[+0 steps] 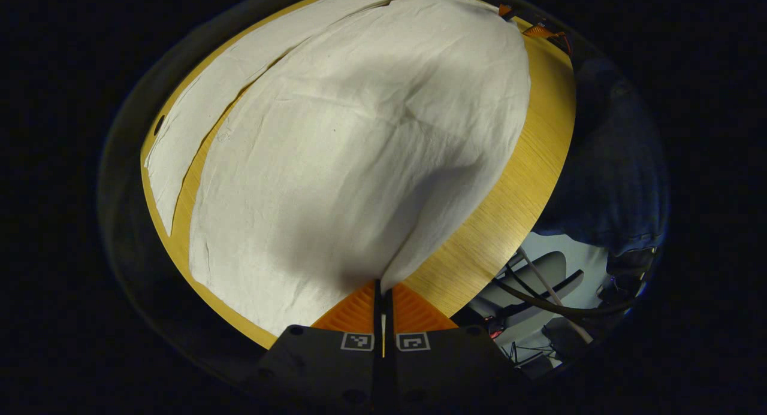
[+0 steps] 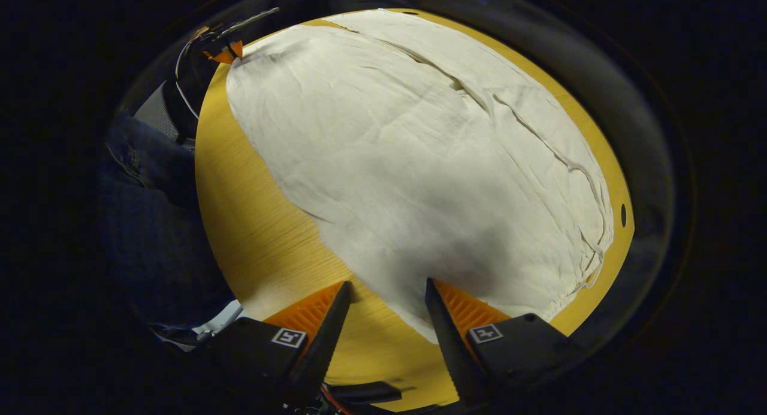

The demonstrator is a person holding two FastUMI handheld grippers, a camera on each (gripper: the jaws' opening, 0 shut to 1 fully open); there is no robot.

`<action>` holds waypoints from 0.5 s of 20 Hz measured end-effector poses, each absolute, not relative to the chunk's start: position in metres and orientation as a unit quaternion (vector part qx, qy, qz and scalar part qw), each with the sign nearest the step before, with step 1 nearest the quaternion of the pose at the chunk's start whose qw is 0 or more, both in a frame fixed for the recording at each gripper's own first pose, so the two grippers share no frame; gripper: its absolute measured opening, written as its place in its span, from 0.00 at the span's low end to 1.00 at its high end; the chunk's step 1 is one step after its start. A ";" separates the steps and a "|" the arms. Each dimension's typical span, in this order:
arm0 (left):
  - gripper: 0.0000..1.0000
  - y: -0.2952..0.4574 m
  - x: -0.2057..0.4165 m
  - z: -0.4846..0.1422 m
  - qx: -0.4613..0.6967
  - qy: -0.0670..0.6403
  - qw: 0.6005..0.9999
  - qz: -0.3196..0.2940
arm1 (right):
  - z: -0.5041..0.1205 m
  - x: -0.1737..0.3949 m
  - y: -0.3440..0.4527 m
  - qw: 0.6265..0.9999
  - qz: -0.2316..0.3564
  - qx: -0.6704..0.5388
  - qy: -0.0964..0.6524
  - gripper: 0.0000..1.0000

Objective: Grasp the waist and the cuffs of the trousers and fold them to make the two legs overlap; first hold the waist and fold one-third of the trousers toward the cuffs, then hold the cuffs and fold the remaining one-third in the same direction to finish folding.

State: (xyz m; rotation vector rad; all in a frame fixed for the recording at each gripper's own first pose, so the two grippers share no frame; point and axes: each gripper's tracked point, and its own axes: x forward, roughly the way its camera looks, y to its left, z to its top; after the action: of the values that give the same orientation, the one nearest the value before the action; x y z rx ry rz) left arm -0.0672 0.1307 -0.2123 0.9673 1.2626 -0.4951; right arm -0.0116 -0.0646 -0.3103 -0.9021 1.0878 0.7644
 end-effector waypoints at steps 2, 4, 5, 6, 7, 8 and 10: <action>0.00 0.130 -0.068 -0.212 0.430 0.561 0.672 -0.221 | -0.308 -0.010 -0.065 0.691 0.339 -0.412 0.488 0.58; 0.00 0.130 -0.068 -0.213 0.428 0.563 0.672 -0.220 | -0.306 -0.007 -0.069 0.691 0.333 -0.424 0.481 0.31; 0.00 0.130 -0.068 -0.213 0.427 0.564 0.672 -0.220 | -0.304 -0.004 -0.070 0.695 0.325 -0.429 0.477 0.21; 0.00 0.130 -0.068 -0.213 0.426 0.564 0.672 -0.220 | -0.303 -0.005 -0.069 0.697 0.319 -0.428 0.479 0.10; 0.00 0.130 -0.067 -0.213 0.426 0.563 0.673 -0.221 | -0.304 -0.005 -0.069 0.699 0.314 -0.427 0.480 0.09; 0.00 0.130 -0.067 -0.213 0.423 0.563 0.674 -0.221 | -0.304 -0.005 -0.069 0.703 0.306 -0.423 0.483 0.09; 0.00 0.131 -0.067 -0.215 0.412 0.564 0.685 -0.208 | -0.302 -0.003 -0.071 0.721 0.286 -0.405 0.484 0.09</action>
State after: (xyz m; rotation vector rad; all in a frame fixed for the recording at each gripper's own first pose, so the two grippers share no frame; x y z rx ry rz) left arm -0.0671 0.1311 -0.2146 0.9237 1.2645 -0.4651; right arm -0.0027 -0.0714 -0.3023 -0.8948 1.0704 0.6319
